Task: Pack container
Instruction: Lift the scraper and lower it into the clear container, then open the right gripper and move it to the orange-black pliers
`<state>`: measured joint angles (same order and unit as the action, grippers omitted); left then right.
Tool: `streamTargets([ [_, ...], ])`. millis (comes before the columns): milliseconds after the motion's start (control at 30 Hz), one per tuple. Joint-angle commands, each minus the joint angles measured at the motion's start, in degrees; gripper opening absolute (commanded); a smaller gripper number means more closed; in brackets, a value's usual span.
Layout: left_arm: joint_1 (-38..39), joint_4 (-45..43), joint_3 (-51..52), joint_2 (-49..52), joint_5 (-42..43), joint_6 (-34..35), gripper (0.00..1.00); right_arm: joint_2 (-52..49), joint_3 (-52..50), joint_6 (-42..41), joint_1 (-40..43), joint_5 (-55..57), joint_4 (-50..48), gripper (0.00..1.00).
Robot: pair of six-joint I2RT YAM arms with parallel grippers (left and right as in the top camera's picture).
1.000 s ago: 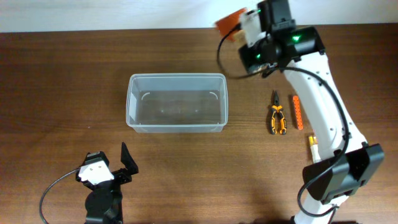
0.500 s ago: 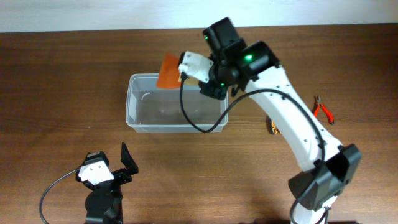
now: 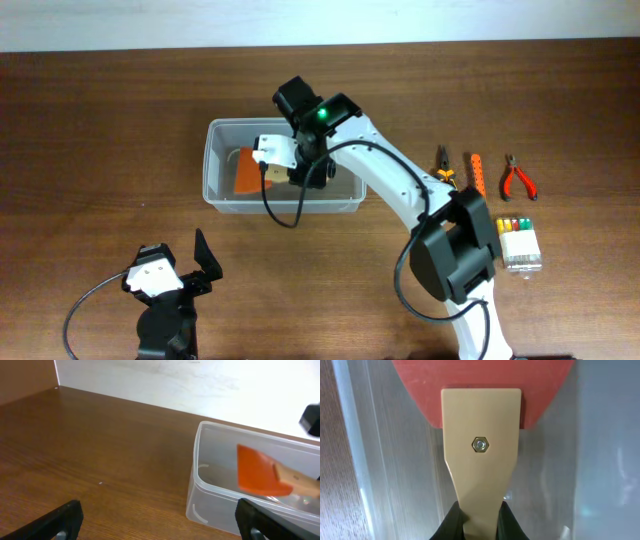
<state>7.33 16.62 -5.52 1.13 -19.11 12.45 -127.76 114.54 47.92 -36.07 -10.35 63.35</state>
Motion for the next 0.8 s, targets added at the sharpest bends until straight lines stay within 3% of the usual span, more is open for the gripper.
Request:
streamTargets([
  [0,0.2,0.1,0.2,-0.4,-0.2,-0.5,0.99,-1.2,0.0,-0.6,-0.3,-2.2,0.2,0.04],
  [67,0.2,0.1,0.2,-0.4,-0.2,-0.5,0.99,-1.2,0.0,-0.6,-0.3,-2.2,0.2,0.07],
  [100,0.2,0.1,0.2,-0.4,-0.2,-0.5,0.99,-1.2,0.0,-0.6,-0.3,-2.2,0.2,0.14],
  [133,0.2,0.1,0.2,-0.4,-0.2,-0.5,0.99,-1.2,0.0,-0.6,-0.3,-2.2,0.3,0.33],
  [167,0.2,0.1,0.2,-0.4,-0.2,-0.5,0.99,-1.2,0.0,-0.6,-0.3,-2.2,0.3,0.41],
  [200,0.2,0.1,0.2,-0.4,-0.2,-0.5,0.99,-1.2,0.0,-0.6,-0.3,-2.2,0.4,0.61],
  [233,0.2,0.1,0.2,-0.4,-0.2,-0.5,0.99,-1.2,0.0,-0.6,-0.3,-2.2,0.4,0.76],
  [300,0.2,0.1,0.2,-0.4,-0.2,-0.5,0.99,-1.2,0.0,-0.6,-0.3,-2.2,0.4,0.83],
  [467,0.2,0.1,0.2,-0.4,-0.2,-0.5,0.99,1.0,2.1,-6.6,-0.1,-2.0,2.9,0.82],
  [567,0.2,0.1,0.2,-0.4,-0.2,-0.5,0.99,5.0,10.8,-17.2,2.3,3.7,11.6,0.82],
  [667,0.2,0.1,0.2,-0.4,-0.2,-0.5,0.99,8.3,22.3,-29.5,8.4,11.8,23.5,0.73],
  [767,0.2,0.1,0.2,-0.4,-0.2,-0.5,0.99,10.5,28.2,-37.1,15.0,12.6,29.4,0.64],
])
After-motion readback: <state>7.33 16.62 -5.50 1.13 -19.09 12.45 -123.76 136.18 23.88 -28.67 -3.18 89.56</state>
